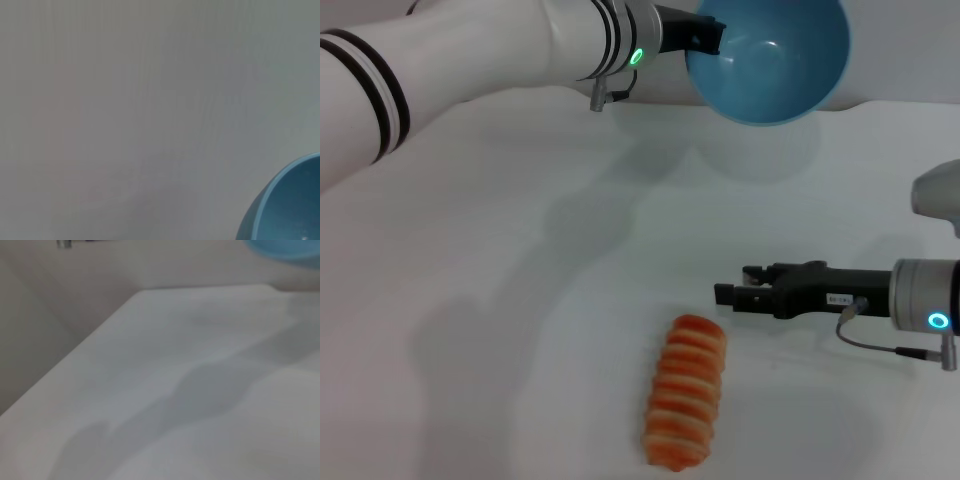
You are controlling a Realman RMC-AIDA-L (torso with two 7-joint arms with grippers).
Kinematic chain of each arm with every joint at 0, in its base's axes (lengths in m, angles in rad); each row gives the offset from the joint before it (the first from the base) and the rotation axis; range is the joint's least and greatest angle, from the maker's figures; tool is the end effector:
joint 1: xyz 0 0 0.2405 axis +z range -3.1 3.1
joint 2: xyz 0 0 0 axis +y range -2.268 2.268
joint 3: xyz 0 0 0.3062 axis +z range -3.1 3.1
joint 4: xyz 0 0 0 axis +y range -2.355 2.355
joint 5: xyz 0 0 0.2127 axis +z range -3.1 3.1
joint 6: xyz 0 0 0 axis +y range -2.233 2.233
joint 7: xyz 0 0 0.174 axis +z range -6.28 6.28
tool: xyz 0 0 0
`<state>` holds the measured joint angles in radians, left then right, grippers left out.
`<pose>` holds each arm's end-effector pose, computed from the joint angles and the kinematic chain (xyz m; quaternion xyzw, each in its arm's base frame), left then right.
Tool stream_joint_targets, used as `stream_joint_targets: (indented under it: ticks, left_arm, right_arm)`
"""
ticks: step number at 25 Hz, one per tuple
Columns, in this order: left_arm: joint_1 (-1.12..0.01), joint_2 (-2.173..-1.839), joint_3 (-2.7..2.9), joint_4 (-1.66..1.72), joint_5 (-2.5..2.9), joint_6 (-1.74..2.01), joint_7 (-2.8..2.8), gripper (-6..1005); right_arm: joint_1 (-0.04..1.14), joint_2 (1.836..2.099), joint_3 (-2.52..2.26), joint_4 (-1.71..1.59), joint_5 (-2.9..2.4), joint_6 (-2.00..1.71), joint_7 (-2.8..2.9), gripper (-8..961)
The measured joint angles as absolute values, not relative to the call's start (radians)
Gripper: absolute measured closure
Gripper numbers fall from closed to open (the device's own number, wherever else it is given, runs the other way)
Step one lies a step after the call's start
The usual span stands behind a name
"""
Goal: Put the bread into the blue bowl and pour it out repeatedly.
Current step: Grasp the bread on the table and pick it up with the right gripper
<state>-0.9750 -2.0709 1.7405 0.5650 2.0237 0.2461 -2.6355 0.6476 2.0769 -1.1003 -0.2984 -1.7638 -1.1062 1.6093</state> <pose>-0.1471 0.5368 -0.1265 -0.8508 -0.3357 -0.1307 0.3825 0.2985 0.3762 -0.1433 -0.8970 0.3997 0.1566 0.1052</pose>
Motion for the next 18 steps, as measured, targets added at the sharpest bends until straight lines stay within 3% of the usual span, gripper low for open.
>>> stream_joint_targets:
  ticks: [18]
  left_arm:
    - [-0.928, -2.072, 1.796, 0.623, 2.020, 0.230, -2.644, 1001]
  right_arm:
    - [0.716, 2.090, -1.129, -0.161, -1.709, -1.057, 1.643, 334]
